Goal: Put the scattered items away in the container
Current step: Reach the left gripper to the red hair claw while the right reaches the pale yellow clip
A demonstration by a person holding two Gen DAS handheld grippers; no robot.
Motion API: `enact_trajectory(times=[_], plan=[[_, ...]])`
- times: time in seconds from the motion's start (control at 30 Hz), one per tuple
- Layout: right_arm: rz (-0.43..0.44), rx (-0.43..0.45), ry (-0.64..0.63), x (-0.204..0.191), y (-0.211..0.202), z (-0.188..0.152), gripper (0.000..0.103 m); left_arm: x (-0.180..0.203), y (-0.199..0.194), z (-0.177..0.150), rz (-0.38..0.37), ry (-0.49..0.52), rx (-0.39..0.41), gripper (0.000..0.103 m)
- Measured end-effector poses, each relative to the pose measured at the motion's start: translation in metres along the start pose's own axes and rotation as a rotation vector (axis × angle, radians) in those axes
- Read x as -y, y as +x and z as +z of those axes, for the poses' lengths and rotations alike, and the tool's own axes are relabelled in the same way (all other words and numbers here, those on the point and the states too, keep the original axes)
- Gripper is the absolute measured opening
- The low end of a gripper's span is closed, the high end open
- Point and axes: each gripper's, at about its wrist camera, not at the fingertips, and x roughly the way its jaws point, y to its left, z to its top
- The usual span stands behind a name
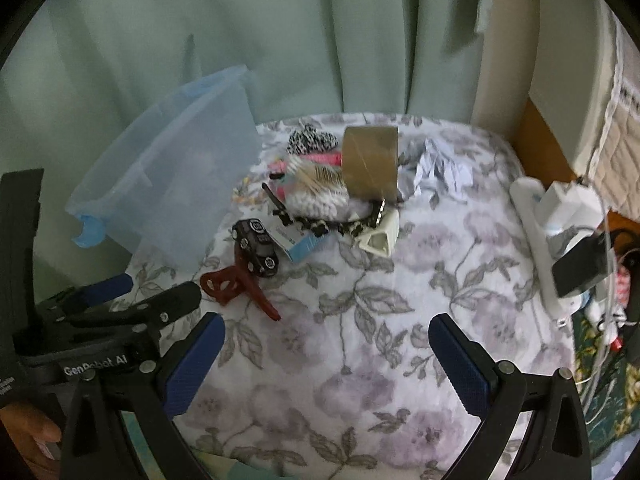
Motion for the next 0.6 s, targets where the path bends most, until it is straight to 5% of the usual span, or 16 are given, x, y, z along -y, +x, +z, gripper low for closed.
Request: enact_trajectory(times=[0.37,0.6], plan=[[0.010,-0.045,0.120,0.029,0.036,0.005,0.101,0.006,0.040,0.003,-0.009,-0.030,-0.087,0.102],[0.016,-0.062,0.172,0.046,0.062,0.015,0.084,0.013,0.067,0.012,0.034,-0.046,-0.117,0.099]])
